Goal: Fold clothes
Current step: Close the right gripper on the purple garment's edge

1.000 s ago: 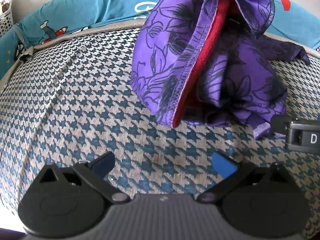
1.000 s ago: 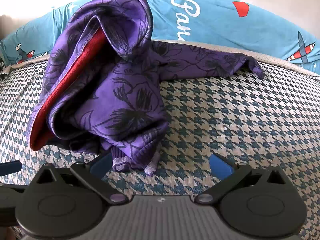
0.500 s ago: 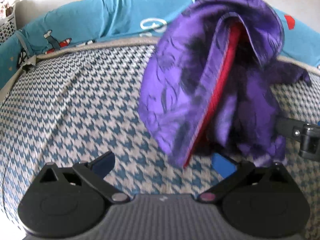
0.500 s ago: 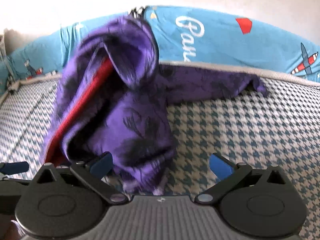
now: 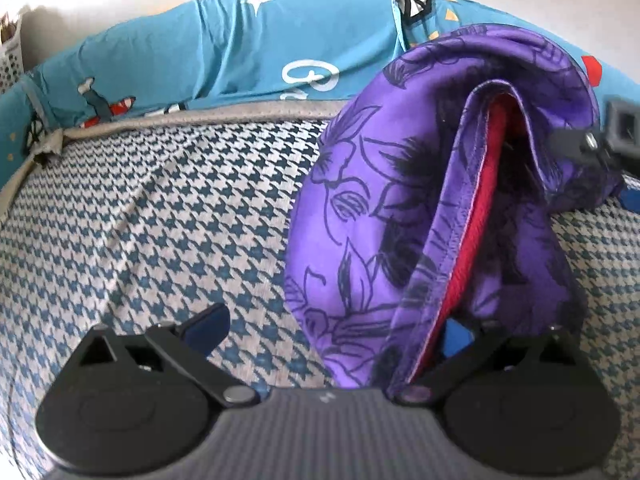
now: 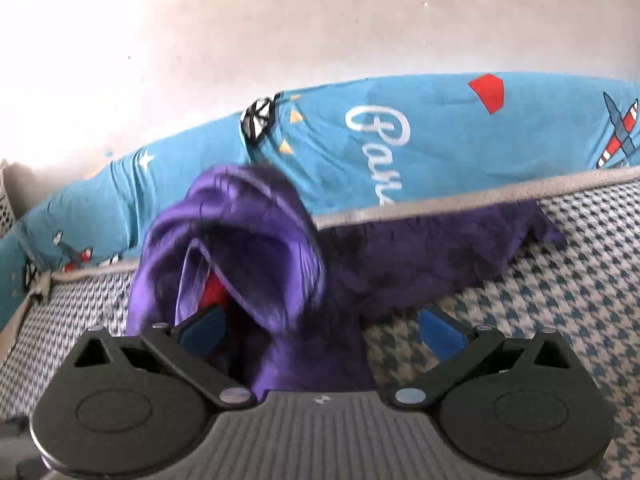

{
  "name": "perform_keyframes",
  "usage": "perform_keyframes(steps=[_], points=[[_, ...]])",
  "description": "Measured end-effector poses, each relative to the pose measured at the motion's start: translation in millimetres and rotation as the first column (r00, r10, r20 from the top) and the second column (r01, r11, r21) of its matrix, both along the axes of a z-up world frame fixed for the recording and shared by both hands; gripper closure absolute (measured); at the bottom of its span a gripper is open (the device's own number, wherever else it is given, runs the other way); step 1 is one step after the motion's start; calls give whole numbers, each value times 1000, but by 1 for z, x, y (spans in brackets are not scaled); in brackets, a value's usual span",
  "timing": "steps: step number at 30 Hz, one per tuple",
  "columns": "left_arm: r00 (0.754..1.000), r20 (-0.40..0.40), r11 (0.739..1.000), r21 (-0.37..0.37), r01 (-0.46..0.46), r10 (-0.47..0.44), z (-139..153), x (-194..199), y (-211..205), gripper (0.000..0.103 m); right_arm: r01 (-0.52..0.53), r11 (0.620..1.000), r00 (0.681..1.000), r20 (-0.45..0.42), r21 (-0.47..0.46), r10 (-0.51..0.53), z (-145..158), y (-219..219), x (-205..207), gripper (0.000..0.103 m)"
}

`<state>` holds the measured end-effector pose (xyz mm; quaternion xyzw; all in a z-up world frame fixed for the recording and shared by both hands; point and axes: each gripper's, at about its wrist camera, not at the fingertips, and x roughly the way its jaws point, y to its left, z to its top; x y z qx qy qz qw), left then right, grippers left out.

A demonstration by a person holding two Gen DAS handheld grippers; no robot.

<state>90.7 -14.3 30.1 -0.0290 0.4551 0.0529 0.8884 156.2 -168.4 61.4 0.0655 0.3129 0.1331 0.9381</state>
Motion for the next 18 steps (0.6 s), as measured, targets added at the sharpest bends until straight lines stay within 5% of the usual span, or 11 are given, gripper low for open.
perform_keyframes(steps=[5,13,18], points=[[1000,-6,1000,-10,-15,15,-2,-3,7,0,8,998,1000,24,56,-9,-3,7,20,7],[999,4,999,-8,-35,35,3,-3,12,0,-7,992,1000,-1,127,7,-19,9,24,94],[997,59,998,-17,-55,56,18,-4,20,0,2,997,995,100,77,-10,-8,6,-1,96]])
